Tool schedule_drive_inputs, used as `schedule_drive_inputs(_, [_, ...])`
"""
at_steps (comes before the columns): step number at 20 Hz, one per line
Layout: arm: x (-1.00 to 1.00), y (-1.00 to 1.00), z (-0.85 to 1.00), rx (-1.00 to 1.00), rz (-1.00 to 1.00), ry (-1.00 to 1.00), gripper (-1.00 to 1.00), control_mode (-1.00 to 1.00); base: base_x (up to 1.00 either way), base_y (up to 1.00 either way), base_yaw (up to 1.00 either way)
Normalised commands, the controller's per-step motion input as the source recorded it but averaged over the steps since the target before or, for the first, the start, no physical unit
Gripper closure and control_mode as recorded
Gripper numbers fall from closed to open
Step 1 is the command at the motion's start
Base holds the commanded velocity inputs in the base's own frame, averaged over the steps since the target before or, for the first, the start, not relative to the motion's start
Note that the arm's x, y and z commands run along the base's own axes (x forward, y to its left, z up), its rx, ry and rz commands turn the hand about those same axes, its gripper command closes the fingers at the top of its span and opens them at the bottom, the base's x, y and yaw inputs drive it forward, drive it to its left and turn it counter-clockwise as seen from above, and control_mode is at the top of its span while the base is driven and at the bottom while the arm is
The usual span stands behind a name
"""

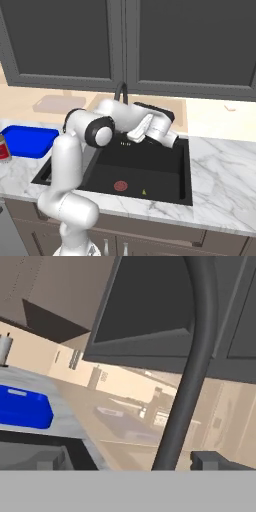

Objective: Pick up all produce items and place them in the sink. Turn on the sink faucet to wash them. Then turn the sink off and put them in the tray.

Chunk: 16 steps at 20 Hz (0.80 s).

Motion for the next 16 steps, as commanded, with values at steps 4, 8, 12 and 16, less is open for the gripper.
schedule_drive_inputs(4, [0.37,0.00,-0.14,0.00,0.09,0.00,-1.00,-1.00,0.00,0.00,0.00])
schedule_drive_inputs(8, [0.35,0.00,-0.19,0.00,0.09,0.00,-1.00,-1.00,0.00,0.00,0.00])
schedule_drive_inputs(12, [0.33,0.00,-0.18,0.00,0.10,0.00,-1.00,-1.00,0.00,0.00,0.00])
schedule_drive_inputs(16, [0.33,0.00,-0.15,0.00,0.09,0.00,-1.00,-1.00,0.00,0.00,0.00])
